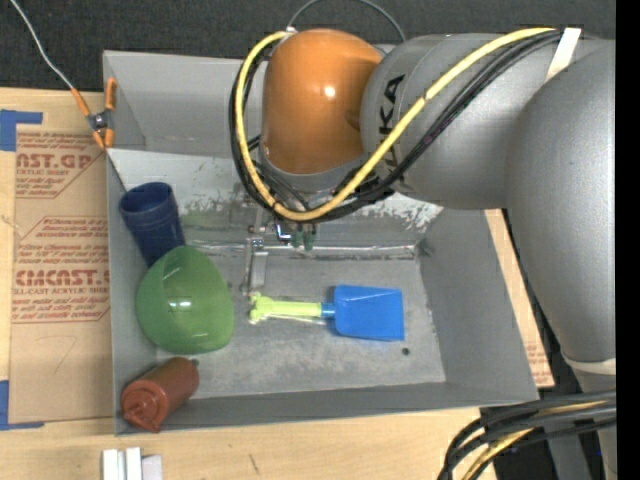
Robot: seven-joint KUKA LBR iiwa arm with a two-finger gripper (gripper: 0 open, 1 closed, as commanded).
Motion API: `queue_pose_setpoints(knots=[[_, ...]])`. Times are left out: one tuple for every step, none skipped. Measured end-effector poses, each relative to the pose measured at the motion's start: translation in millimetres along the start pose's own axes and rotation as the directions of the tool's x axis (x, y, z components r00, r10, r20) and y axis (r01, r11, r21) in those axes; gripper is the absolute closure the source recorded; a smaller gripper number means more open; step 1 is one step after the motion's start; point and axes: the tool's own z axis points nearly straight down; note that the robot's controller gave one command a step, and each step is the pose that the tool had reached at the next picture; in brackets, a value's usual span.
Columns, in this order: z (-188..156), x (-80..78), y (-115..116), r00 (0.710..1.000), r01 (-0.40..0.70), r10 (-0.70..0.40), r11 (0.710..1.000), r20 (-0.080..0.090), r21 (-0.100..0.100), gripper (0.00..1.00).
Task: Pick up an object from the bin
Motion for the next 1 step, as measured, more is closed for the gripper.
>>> queue_pose_setpoints(knots=[[-5.4,-1.6,-1.1,1.000,-0.002,0.002,1.000,0.008,-0.001,0.00]])
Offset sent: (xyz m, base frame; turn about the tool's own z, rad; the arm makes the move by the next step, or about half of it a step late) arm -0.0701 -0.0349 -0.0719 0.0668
